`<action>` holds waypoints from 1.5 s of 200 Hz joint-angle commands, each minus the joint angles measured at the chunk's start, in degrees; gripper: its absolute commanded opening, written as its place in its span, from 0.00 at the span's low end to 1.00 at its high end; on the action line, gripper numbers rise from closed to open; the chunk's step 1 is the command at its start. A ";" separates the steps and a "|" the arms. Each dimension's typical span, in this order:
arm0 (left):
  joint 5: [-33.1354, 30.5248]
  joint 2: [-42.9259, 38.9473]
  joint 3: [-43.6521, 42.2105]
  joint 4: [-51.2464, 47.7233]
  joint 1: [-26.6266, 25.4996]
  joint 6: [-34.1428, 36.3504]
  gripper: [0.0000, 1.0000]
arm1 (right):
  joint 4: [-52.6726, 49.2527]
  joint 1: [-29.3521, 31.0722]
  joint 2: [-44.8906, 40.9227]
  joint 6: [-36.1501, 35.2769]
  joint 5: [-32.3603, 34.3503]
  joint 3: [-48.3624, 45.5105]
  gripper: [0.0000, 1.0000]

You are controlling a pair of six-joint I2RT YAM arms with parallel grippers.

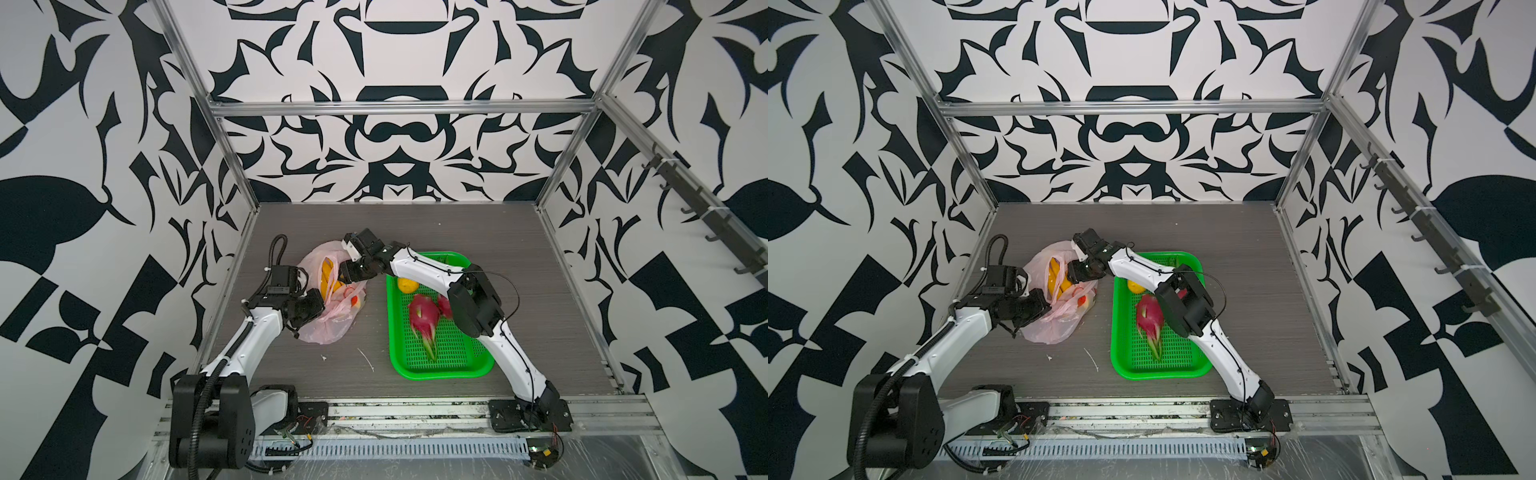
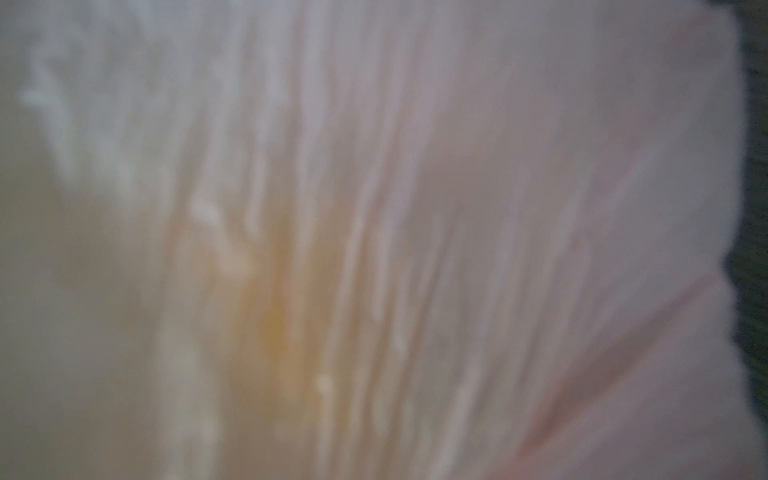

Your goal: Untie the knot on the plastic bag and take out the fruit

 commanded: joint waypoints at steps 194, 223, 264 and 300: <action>-10.42 17.93 12.63 -0.42 -3.94 3.69 0.00 | 9.08 -2.03 3.16 0.86 -17.72 3.05 0.57; -11.49 20.01 14.48 -0.09 -4.28 4.12 0.00 | 8.77 -1.81 2.14 0.95 -18.14 2.70 0.55; -12.75 21.88 15.85 0.93 -4.63 3.92 0.00 | 7.35 -0.74 1.77 0.53 -17.88 2.90 0.53; -13.91 22.75 16.38 2.14 -5.95 3.64 0.00 | 6.35 0.88 1.90 0.77 -15.07 2.79 0.46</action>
